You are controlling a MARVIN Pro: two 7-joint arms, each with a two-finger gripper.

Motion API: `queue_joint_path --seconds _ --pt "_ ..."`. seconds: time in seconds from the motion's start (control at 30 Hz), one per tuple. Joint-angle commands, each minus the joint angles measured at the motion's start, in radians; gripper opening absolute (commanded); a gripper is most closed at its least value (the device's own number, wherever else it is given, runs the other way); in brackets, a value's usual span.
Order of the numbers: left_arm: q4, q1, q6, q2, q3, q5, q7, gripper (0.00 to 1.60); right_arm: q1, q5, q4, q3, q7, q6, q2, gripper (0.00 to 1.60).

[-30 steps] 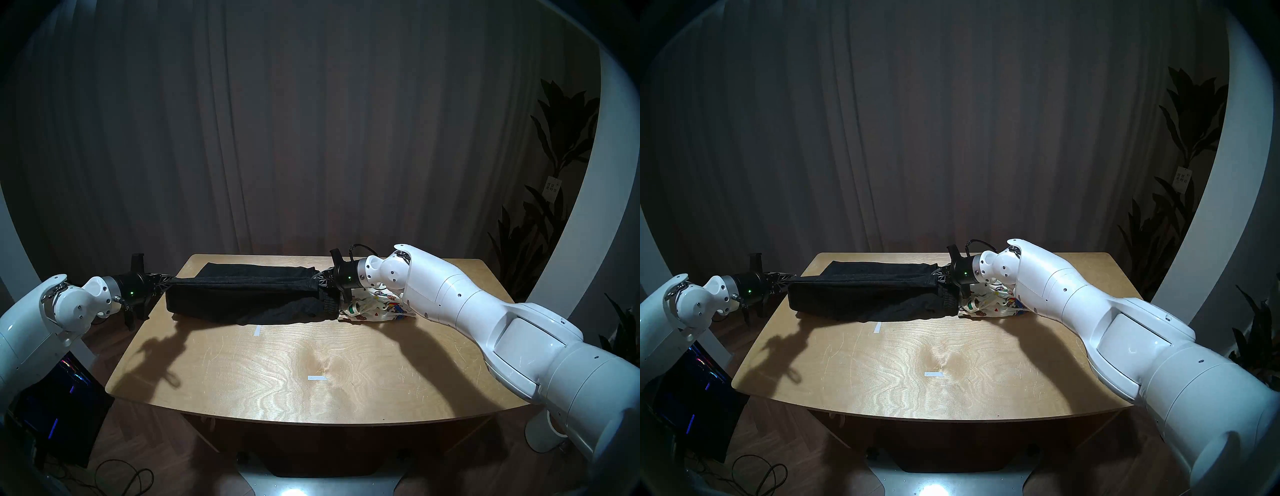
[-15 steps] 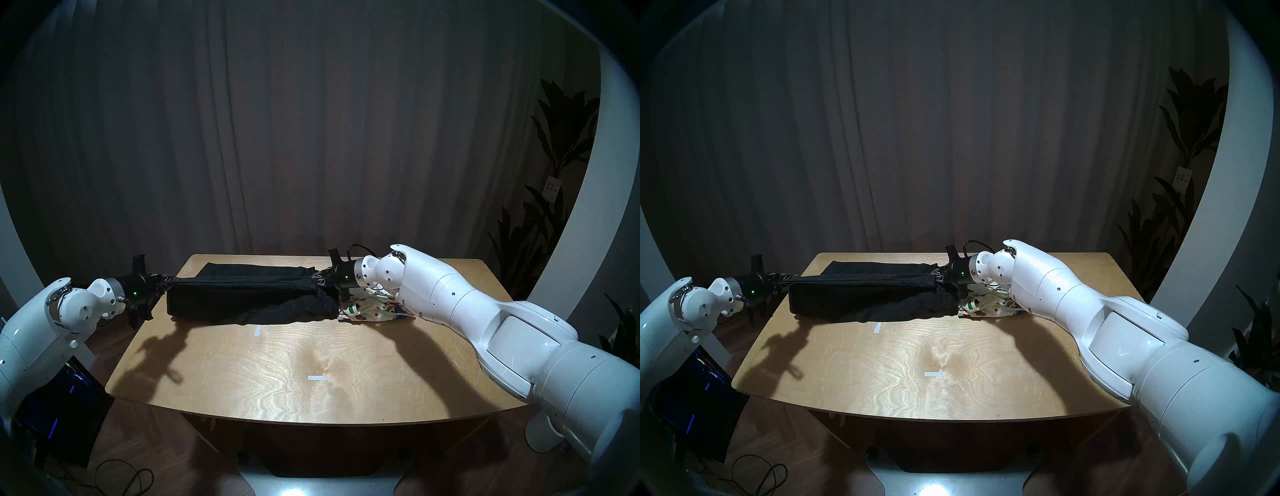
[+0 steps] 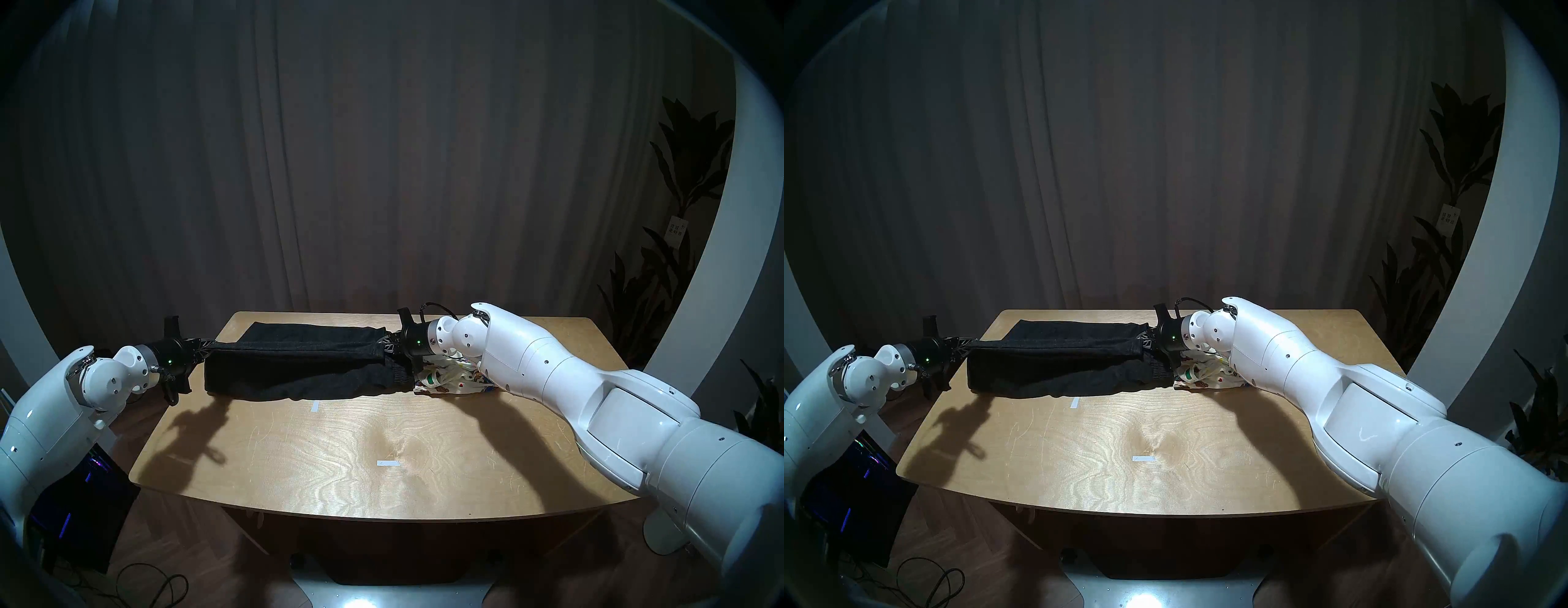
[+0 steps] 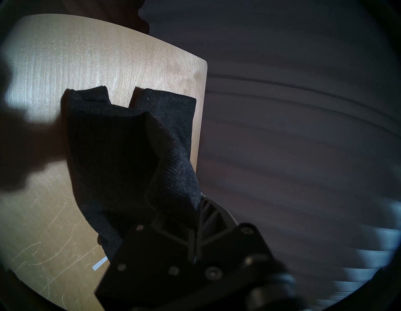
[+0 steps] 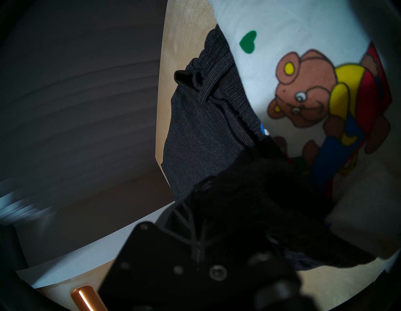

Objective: Fold pants twice and stack them

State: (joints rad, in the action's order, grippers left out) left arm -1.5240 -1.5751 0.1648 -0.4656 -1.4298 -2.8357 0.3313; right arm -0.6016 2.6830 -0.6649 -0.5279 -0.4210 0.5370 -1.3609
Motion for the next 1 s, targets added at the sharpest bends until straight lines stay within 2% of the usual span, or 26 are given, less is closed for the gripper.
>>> queue_joint_path --seconds 0.0,0.97 --pt "0.005 0.067 -0.008 -0.027 0.0 0.013 -0.017 0.0 0.018 0.0 -0.001 -0.004 0.007 -0.01 -0.026 0.0" --pt "0.062 0.193 -0.059 -0.178 0.077 0.09 -0.026 0.0 0.033 -0.001 0.035 -0.013 0.02 -0.069 -0.052 0.0"
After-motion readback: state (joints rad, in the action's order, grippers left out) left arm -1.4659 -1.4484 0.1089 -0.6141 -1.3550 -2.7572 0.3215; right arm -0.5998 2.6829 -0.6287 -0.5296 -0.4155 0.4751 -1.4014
